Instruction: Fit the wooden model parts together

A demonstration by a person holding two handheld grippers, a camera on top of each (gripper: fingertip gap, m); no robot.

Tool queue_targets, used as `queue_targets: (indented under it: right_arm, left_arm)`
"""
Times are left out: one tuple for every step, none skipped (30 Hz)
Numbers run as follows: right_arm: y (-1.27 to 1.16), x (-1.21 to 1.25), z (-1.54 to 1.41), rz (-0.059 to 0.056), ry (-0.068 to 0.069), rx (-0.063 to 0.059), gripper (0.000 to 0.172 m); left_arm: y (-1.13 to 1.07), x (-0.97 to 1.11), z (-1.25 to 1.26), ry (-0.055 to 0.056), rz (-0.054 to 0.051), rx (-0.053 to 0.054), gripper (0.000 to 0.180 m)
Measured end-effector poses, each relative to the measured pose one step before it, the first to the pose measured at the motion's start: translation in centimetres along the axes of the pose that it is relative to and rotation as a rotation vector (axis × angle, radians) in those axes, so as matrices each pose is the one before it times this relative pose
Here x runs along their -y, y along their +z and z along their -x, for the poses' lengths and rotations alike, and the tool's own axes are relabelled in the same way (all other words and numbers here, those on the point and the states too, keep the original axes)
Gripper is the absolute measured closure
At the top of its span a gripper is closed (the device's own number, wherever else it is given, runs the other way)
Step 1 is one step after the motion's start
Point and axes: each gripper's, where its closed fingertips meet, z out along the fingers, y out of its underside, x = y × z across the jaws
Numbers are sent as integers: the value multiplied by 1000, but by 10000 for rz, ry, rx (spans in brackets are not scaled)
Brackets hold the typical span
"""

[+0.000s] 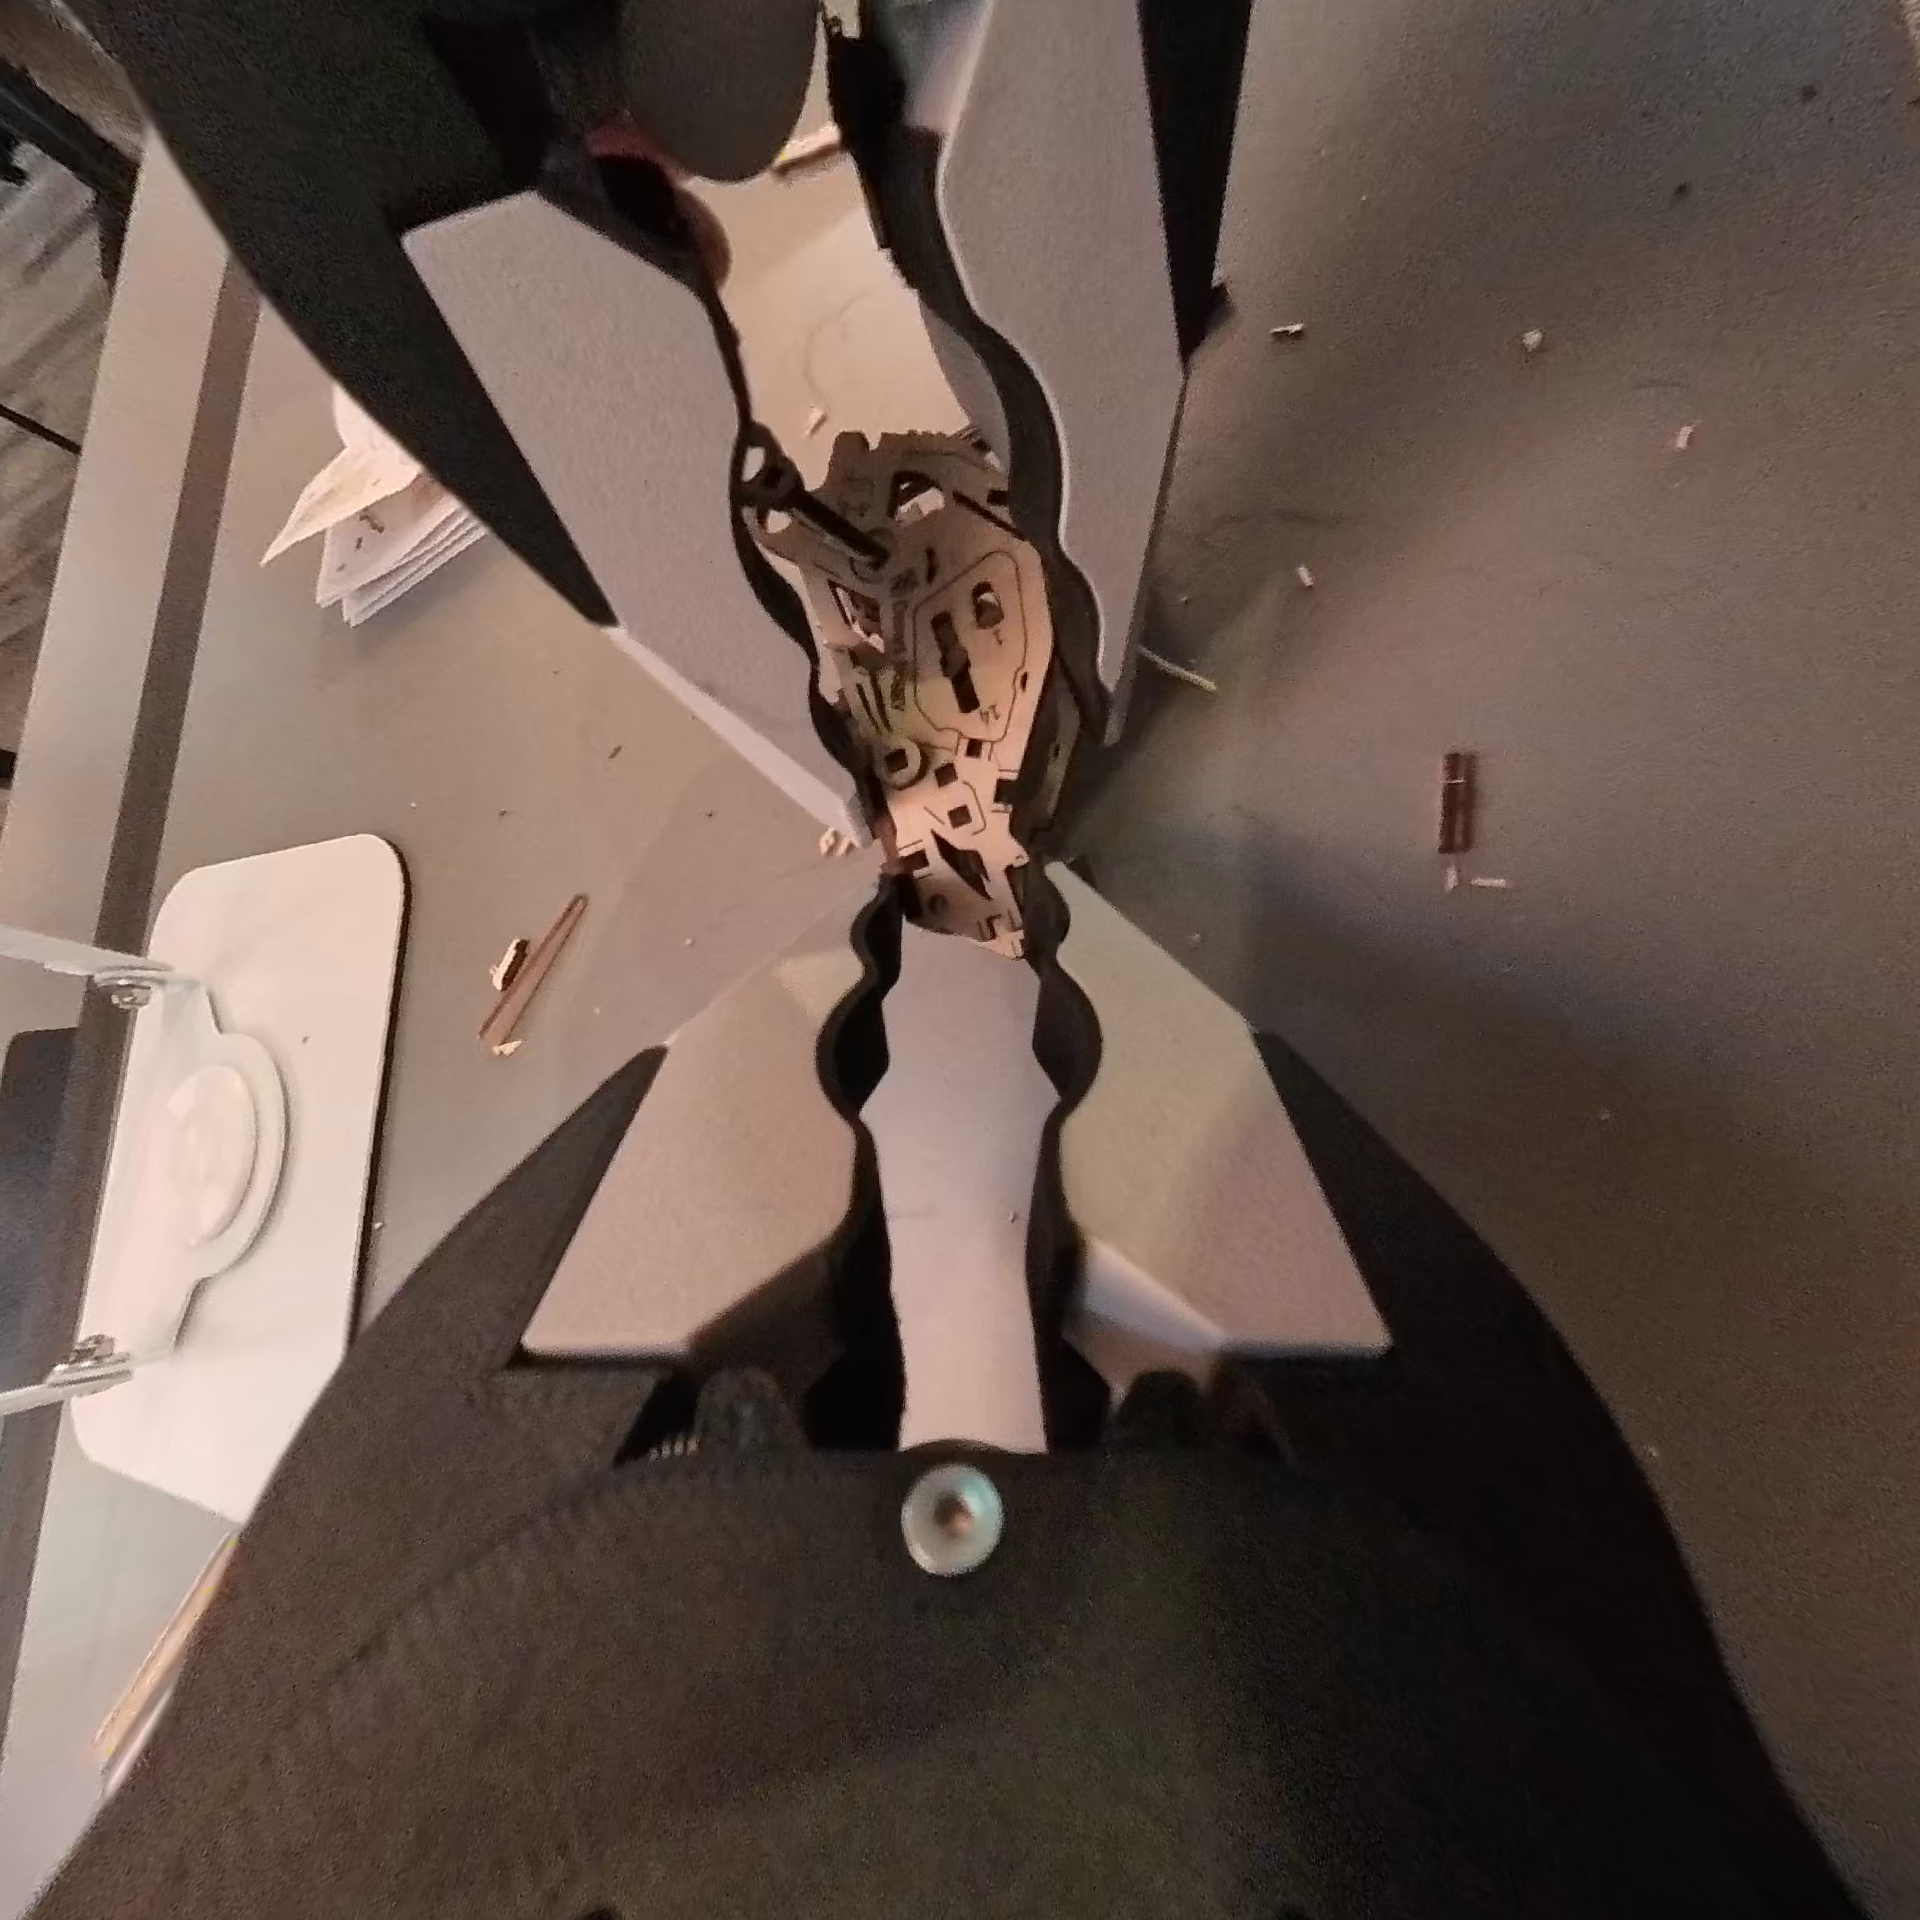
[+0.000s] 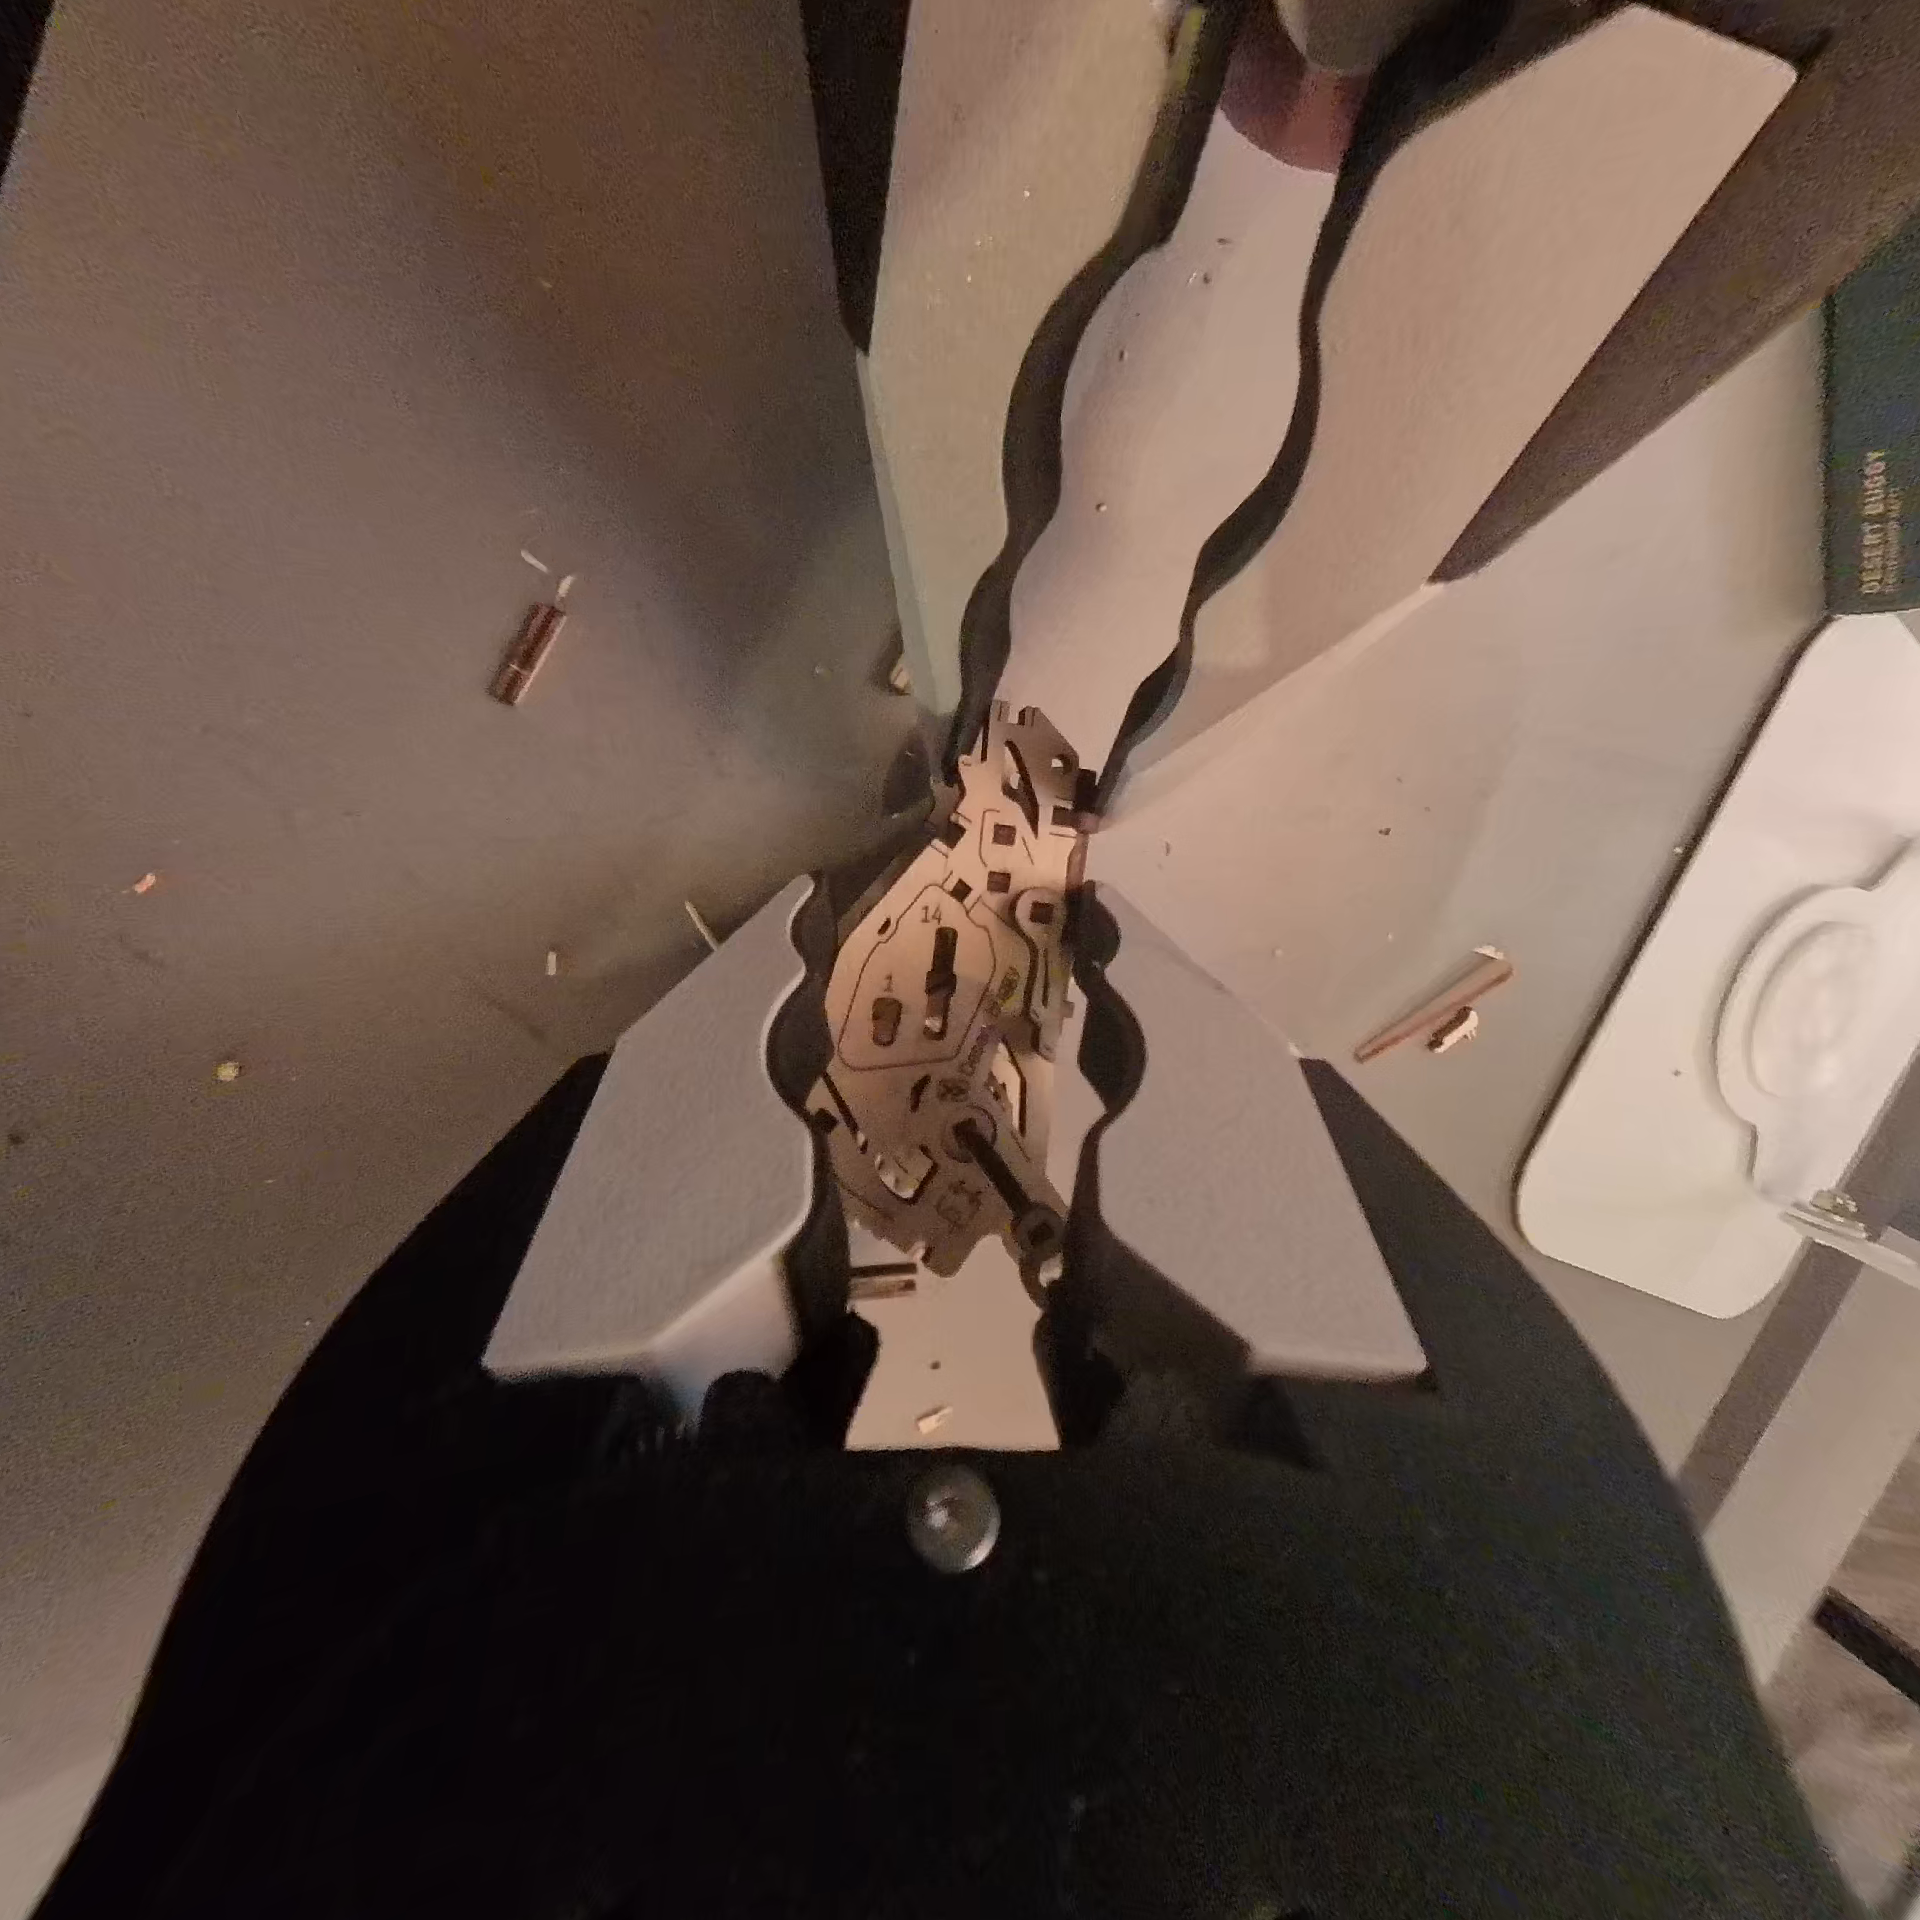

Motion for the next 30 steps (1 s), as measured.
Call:
queue_targets:
  right_arm:
    - [-41, 3, 31, -16, 40, 100, 129]
    - [14, -24, -21, 26, 5, 22, 129]
    - [33, 2, 17, -5, 46, 36, 129]
    - [-25, 11, 17, -28, 45, 64, 129]
    - [-62, -30, 26, -7, 19, 96, 129]
    - [-36, -33, 15, -14, 23, 71, 129]
    - [-72, 13, -15, -75, 69, 1, 129]
    - [-84, 7, -34, -101, 100, -4, 129]
    - [-48, 2, -47, -78, 66, 31, 129]
    - [6, 107, -17, -73, 22, 30, 129]
    - [33, 156, 1, -50, 7, 19, 129]
    - [33, 75, 24, 1, -9, 30, 129]
    - [8, 23, 20, 1, 19, 32, 129]
    - [-28, -24, -74, -11, 98, -2, 129]
    - [-49, -19, -75, -31, 75, -1, 129]
    - [-35, -26, 23, -19, -2, 36, 129]
    - [12, -41, 55, 21, -13, 41, 129]
    - [44, -7, 56, 19, -10, 29, 129]
    - [25, 4, 21, 3, 7, 15, 129]
    - [-10, -3, -11, -5, 19, 20, 129]
    - [4, -1, -26, -2, 27, 16, 129]
    - [-10, 2, -31, -31, 43, 13, 129]
    - [-48, -6, -20, -67, 62, 29, 129]
    - [-60, -41, 3, -51, 34, 45, 129]
    - [-74, -36, -2, -59, 45, 57, 129]
    - [-79, 7, 11, -114, 85, 72, 129]
    - [-20, 77, 66, -115, 84, 66, 129]
    - [35, 93, 34, -64, 51, 0, 129]
    - [8, 110, -91, -66, 54, -54, 129]
    - [-17, 106, -107, -99, 60, -34, 129]
  left_arm:
    - [-10, 64, 9, 13, -1, -6, 160]
    - [32, -54, 23, 80, 57, 8, 160]
    - [21, -32, -40, 40, 13, -46, 160]
    - [-40, 48, 23, 68, -33, -12, 160]
    - [17, 97, 19, 13, -81, -16, 160]
    - [51, 31, 0, -241, -108, -139, 158]
    - [-41, 58, 129, -166, -146, -79, 156]
    - [-2, 198, 311, -247, -194, 42, 153]
    - [52, 142, 204, -271, -107, 82, 151]
    - [188, 15, 171, -105, 10, 129, 149]
    - [197, 61, 62, -4, -42, 99, 147]
    - [136, 67, -258, -86, -54, -159, 145]
    - [15, -6, -59, -58, -18, -63, 147]
    - [-77, -65, 18, 128, 9, -17, 153]
    - [-43, 23, -40, -108, -24, -80, 155]
    - [26, 54, 32, -162, -43, 35, 155]
    - [75, -10, -52, 64, -32, 80, 155]
    - [40, -83, -57, 81, 42, 47, 155]
    - [-3, -22, -2, 51, 44, 37, 155]
    - [-10, -8, 32, 71, 51, 25, 156]
    - [2, -24, 37, 8, 44, -27, 156]
    - [1, -6, 38, 52, 9, 2, 156]
    - [-11, 76, 56, -87, -20, 1, 157]
    - [32, 102, 10, -115, -54, -55, 157]
    - [35, 119, 33, -291, -122, -107, 156]
    - [-18, 129, 35, -397, -249, -102, 156]
    - [-31, -12, -107, -183, -148, -137, 156]
    - [-51, -56, -75, -195, -5, -152, 155]
    - [-137, 35, 52, -322, -102, -95, 155]
    - [-141, -48, 85, -343, -89, -14, 154]
